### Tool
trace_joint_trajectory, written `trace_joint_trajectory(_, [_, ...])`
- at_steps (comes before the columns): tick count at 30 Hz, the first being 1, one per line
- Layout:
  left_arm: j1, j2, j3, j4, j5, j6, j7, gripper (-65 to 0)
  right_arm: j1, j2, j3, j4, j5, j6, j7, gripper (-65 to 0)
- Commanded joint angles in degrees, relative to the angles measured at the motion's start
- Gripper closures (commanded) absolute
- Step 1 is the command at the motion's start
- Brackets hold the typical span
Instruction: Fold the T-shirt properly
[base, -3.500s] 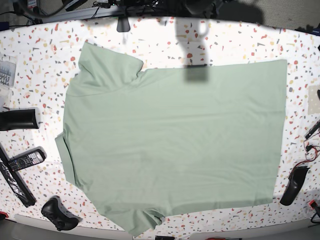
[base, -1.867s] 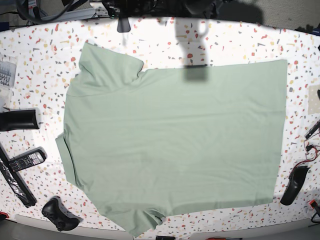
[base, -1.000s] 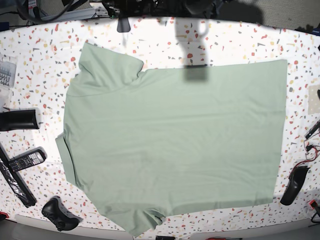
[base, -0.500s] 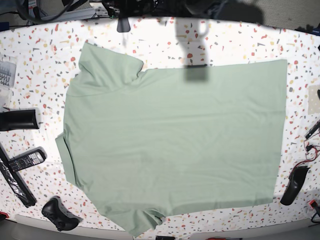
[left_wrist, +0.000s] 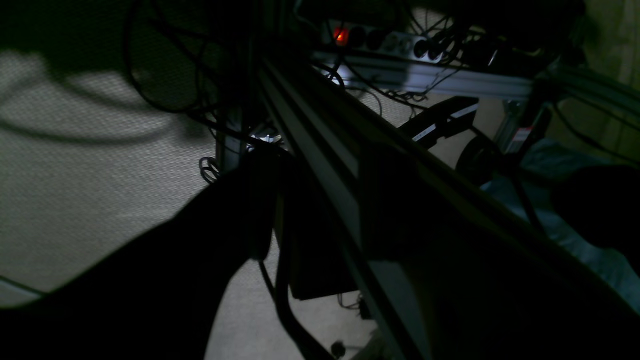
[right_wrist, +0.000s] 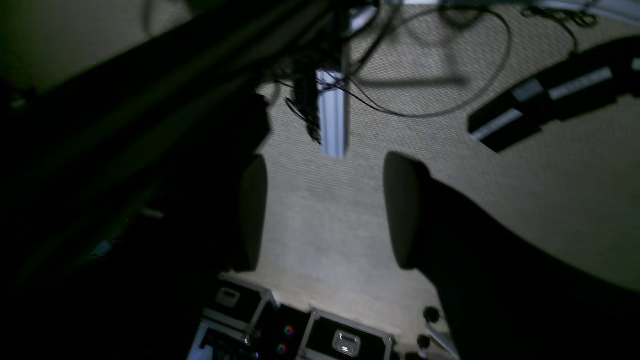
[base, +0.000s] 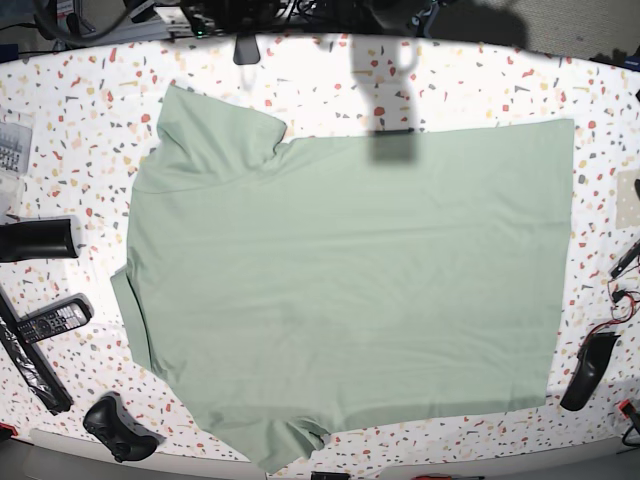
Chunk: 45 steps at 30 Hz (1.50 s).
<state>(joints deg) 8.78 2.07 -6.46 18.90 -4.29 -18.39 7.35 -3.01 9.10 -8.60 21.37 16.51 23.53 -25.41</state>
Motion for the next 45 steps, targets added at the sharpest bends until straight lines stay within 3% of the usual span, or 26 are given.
trace_joint_trajectory(1, [2.62,0.59,0.17,-0.55,1.95,-1.29,2.1,-24.7,3.26,1.92,0.28,1.4,1.46,1.84,-0.57,-35.6])
trace_joint_trajectory(5, [4.63,-0.55,0.17,-0.48,1.92,-1.27,-2.27,-26.6,2.71,3.32,0.26,1.4,2.97,8.83,-0.59,-35.6])
trace_joint_trajectory(9, [6.16,-2.58,0.17,-0.42,1.9,-1.29,-1.36,-29.6,1.42,3.98,0.26,1.55,2.91,15.17,-0.59,-35.6])
trace_joint_trajectory(13, [8.09,-4.42,0.17,1.66,1.9,-1.27,-1.27,-29.7,-0.07,3.89,0.26,1.68,1.18,15.23,1.42,-35.6])
trace_joint_trajectory(22, [12.2,-5.11,0.17,9.38,1.92,-1.27,-0.74,-29.7,-2.75,3.91,0.26,3.43,-4.61,9.66,9.22,-35.6])
trace_joint_trajectory(31, [12.2,-5.11,0.17,9.51,1.92,-1.27,0.13,-29.7,-2.73,3.74,0.26,3.43,-12.68,-1.9,14.05,-35.6])
trace_joint_trajectory(36, [12.2,-5.11,0.17,9.49,1.95,-1.27,0.52,-29.7,-2.91,3.28,0.26,3.32,-18.12,-7.76,13.6,-35.6])
trace_joint_trajectory(45, [12.17,-5.11,0.17,9.49,4.5,-1.27,0.55,-29.7,-2.89,2.8,0.26,0.66,-19.34,-9.09,21.79,-35.6])
